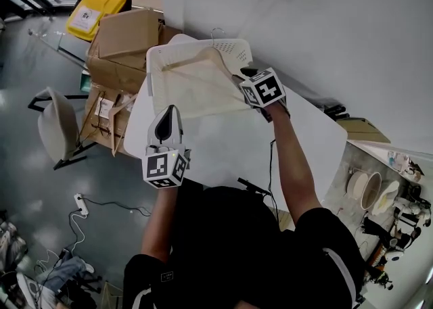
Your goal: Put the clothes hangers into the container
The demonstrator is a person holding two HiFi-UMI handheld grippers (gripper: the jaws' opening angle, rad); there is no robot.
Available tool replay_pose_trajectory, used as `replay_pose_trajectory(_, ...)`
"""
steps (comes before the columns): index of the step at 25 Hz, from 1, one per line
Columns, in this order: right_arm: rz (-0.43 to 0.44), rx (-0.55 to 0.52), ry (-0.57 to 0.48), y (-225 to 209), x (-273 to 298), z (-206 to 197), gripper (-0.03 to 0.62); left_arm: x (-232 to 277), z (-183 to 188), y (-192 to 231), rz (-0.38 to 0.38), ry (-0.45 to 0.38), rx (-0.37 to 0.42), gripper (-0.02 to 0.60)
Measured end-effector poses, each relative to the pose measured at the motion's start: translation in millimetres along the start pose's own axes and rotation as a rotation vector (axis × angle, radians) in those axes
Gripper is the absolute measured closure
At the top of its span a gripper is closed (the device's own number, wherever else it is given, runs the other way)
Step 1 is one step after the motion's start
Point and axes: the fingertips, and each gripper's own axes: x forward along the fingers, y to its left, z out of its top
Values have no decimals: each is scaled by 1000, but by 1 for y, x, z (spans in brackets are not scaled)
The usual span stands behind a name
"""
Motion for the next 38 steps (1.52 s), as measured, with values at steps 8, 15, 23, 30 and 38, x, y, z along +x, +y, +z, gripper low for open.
replay_pose_trajectory(8,-22,6,-106,6,-29,5,519,-12,9,-20,-18,-17,13,577)
replay_pose_trajectory(15,-45,42,-174,15,-55,-5,560,-26,17,-41,-34,-39,35,577)
replay_pose_trajectory(23,-78,89,-227,34,-91,-33,576,-57,21,-68,-62,-63,55,577)
replay_pose_trajectory(30,-95,128,-312,52,-123,-49,577,-77,19,-93,-90,-76,67,577)
replay_pose_trajectory(38,-115,114,-439,86,-164,-68,577,-94,11,-119,-118,-74,86,577)
